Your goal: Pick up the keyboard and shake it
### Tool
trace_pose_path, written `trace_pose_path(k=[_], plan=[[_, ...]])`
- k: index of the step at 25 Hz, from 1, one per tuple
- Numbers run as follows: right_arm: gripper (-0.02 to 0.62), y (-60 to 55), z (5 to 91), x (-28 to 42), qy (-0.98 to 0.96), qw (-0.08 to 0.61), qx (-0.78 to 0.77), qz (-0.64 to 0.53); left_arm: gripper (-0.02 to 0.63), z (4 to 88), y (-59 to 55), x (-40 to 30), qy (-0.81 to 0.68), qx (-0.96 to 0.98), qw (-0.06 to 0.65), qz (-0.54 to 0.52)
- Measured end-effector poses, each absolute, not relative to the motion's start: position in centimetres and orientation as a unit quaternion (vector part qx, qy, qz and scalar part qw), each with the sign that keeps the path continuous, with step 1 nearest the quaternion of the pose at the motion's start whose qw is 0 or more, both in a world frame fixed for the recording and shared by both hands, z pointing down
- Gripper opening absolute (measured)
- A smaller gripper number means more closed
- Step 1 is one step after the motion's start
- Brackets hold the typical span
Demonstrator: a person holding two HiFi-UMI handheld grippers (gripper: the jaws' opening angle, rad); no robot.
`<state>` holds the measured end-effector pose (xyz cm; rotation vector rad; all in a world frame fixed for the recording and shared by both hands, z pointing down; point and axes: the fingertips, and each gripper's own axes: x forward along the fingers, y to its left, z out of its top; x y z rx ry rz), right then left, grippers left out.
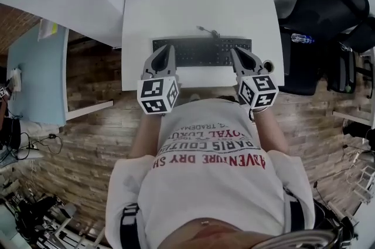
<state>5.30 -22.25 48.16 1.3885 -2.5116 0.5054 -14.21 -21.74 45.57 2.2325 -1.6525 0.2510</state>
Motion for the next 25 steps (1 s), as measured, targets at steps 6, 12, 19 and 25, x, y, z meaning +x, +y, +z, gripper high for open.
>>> trace_pose_path(k=[6,12,19,25], plan=[[0.025,-22.6,50.7,5.3,-0.840,0.096,0.466,0.259,0.027,48.5,-22.8,-16.0,-0.531,0.816,0.207,0.096],[0.026,-24.3,55.3,8.3,-0.827,0.128,0.472,0.277,0.027,54.8,-23.5,-17.8,-0.523,0.807,0.231,0.144],[0.224,-26.6,61.1,13.0,-0.799,0.119,0.455,0.374,0.286,62.3,-24.9,-22.9,-0.532,0.762,0.331,0.163],[0.289,-28.3,65.7,16.5,-0.782,0.154,0.452,0.401,0.322,67.5,-25.5,-24.2,-0.483,0.760,0.369,0.230]])
